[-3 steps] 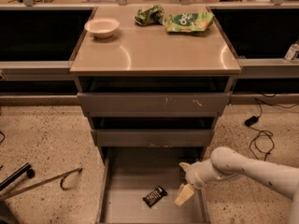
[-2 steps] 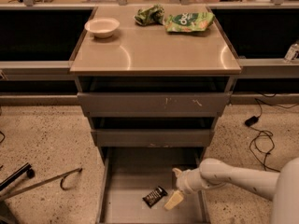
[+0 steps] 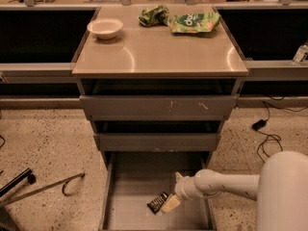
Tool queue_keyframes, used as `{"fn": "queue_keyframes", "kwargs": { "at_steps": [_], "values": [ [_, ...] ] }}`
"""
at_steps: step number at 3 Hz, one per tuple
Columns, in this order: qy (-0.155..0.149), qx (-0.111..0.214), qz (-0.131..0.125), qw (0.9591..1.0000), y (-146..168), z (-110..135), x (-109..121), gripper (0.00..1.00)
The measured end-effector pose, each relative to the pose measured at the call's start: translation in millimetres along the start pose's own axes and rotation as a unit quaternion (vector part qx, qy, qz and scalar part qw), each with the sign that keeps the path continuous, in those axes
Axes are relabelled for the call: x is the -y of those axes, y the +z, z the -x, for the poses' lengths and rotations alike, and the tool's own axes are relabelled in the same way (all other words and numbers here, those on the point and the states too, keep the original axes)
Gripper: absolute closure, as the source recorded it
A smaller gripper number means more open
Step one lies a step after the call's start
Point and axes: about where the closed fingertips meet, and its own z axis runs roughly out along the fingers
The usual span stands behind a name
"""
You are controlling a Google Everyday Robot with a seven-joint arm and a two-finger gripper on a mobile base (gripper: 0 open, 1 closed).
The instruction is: Pick rxbar chocolate from bottom drawer and place on counter
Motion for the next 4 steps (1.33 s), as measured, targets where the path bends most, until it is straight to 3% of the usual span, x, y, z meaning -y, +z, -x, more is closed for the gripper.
{"fn": "queue_keyframes", "kwargs": {
  "at_steps": [1, 2, 4],
  "values": [
    [0.0, 0.0, 0.0, 1.0, 0.1, 0.0, 0.0, 0.0],
    [0.005, 0.009, 0.007, 0.9999, 22.9, -11.3, 5.2, 0.0],
    [0.024, 0.044, 0.073, 0.9961, 122.0, -52.5, -4.2, 0.0]
  ]
}}
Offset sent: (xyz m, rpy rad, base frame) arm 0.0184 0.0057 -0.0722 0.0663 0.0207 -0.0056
